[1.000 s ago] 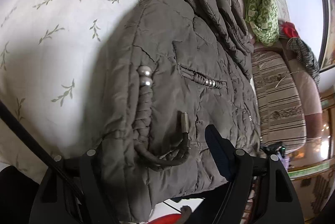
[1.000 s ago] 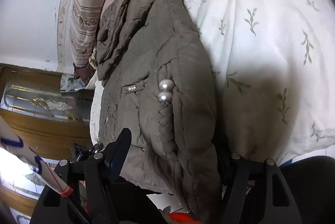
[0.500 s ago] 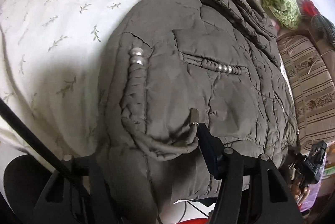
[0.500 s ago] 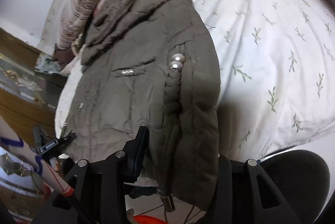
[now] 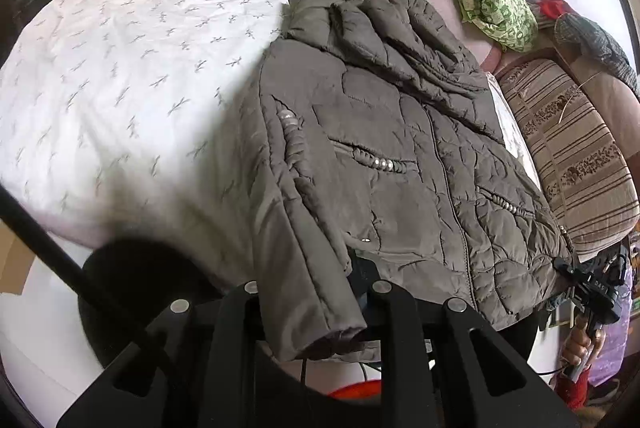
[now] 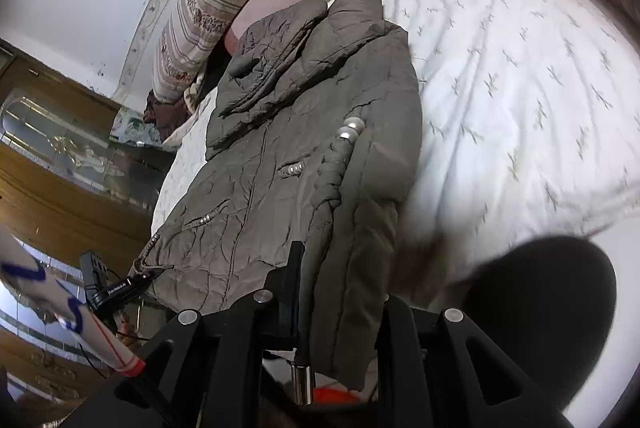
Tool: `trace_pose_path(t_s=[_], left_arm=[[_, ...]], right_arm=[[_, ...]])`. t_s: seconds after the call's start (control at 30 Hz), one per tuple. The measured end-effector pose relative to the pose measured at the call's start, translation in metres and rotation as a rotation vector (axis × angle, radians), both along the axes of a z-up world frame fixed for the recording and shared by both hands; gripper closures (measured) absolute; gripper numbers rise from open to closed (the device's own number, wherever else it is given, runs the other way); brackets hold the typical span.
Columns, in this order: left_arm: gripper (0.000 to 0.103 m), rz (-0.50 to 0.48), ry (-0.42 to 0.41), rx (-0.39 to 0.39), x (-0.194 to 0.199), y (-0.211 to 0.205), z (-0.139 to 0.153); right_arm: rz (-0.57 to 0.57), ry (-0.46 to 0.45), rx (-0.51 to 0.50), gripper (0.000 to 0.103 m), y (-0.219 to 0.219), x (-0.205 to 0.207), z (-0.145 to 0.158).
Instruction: Fold large clothes
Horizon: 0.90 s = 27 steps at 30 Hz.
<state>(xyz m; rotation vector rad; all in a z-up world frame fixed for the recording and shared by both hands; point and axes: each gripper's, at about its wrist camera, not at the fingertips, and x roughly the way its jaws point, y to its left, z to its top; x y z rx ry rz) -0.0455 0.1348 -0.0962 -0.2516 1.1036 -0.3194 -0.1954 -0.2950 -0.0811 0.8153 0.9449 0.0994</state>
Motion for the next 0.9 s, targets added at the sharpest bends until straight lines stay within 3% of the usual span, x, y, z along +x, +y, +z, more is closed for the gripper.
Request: trace_pose_path(t_s=[0.13, 0.27, 0.33, 0.47, 0.63, 0.9], left_arm=[[0.085, 0.033, -0.024, -0.06, 0.015, 0.0, 0.016], [0.084, 0.067, -0.114, -0.186, 0.042, 0.005, 0.056], [0.084, 0.089, -0.155, -0.212, 0.066, 0.004, 0.076], [0.084, 0.128, -0.224, -0.123, 0.122, -0.017, 0.105], [0.084, 0.171, -0.236, 0.017, 0.216, -0.047, 0.122], [0.084, 0.294, -0.113, 0.027, 0.366, -0.069, 0.106]], right_arm=[[0.009, 0.004, -0.023, 0.087, -0.001, 0.002, 0.016], [0.023, -0.095, -0.055, 0.087, -0.005, 0.033, 0.06], [0.026, -0.147, -0.079, 0.086, -0.008, 0.052, 0.082], [-0.016, -0.204, -0.117, 0.086, -0.019, 0.106, 0.115], [-0.079, -0.201, -0.115, 0.086, -0.042, 0.183, 0.133], [-0.151, -0.128, -0.223, 0.086, -0.078, 0.303, 0.13]])
